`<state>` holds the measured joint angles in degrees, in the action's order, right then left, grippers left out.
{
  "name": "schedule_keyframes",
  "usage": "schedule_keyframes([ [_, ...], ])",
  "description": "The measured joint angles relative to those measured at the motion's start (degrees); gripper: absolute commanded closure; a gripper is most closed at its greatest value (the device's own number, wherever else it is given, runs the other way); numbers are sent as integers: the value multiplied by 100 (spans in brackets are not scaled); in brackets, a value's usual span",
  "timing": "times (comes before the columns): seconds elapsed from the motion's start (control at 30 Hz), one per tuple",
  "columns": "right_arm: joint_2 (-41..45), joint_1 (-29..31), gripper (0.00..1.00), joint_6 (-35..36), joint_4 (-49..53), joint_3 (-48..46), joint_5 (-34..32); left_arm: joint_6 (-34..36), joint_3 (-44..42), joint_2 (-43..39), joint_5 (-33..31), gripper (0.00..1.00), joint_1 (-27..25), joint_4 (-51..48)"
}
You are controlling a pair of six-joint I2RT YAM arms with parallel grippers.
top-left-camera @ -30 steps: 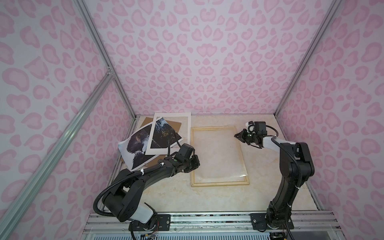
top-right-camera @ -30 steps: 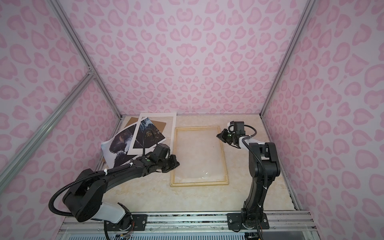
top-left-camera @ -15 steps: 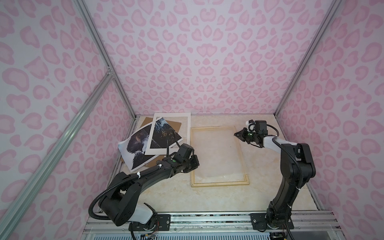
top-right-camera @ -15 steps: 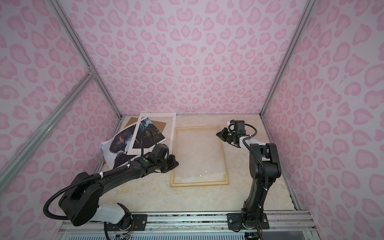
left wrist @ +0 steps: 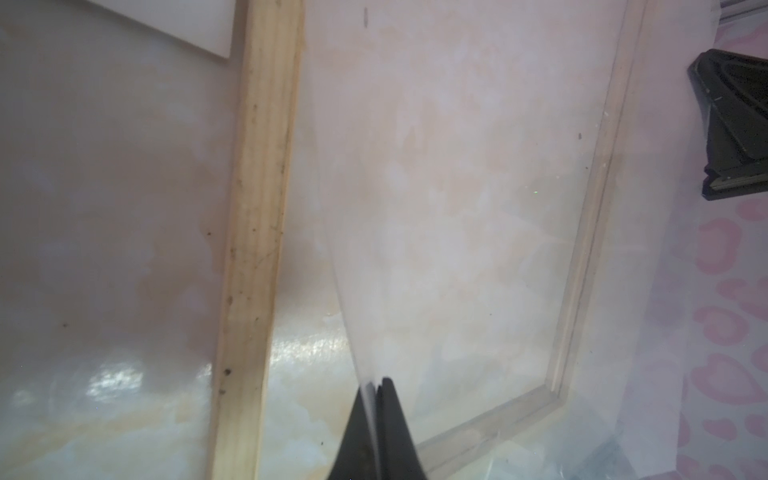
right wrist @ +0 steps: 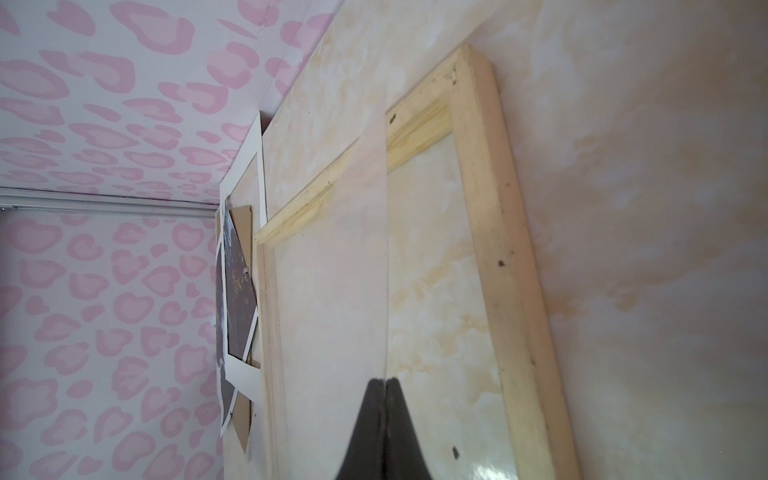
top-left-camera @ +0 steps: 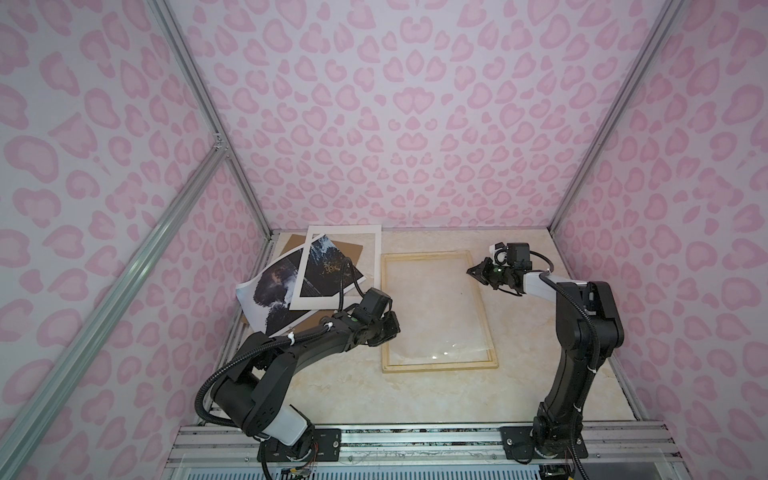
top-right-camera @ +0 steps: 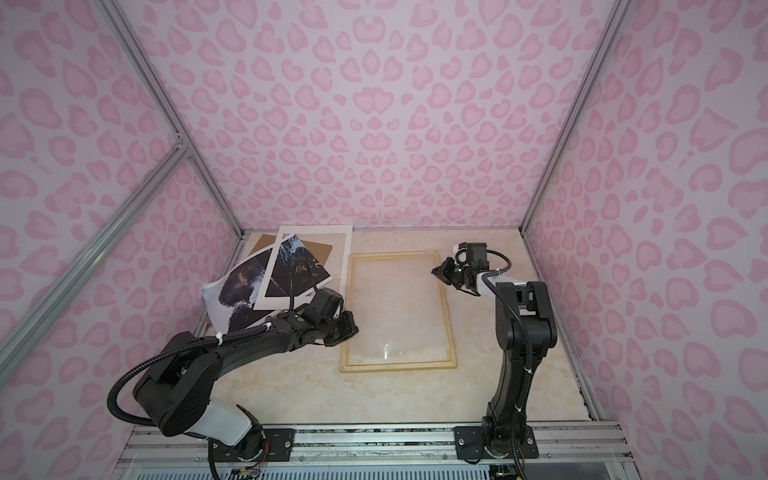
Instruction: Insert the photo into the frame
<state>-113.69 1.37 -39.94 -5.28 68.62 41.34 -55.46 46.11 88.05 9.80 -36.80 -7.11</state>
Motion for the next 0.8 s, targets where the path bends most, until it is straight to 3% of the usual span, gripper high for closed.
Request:
schedule_keyframes([
  [0.4,387,7,100,-35,-48,33,70,-4,-4,-229,7,97,0,2],
  [0.8,-116,-9,100,-46,-87,197,72,-2,144,151,-66,96,20,46],
])
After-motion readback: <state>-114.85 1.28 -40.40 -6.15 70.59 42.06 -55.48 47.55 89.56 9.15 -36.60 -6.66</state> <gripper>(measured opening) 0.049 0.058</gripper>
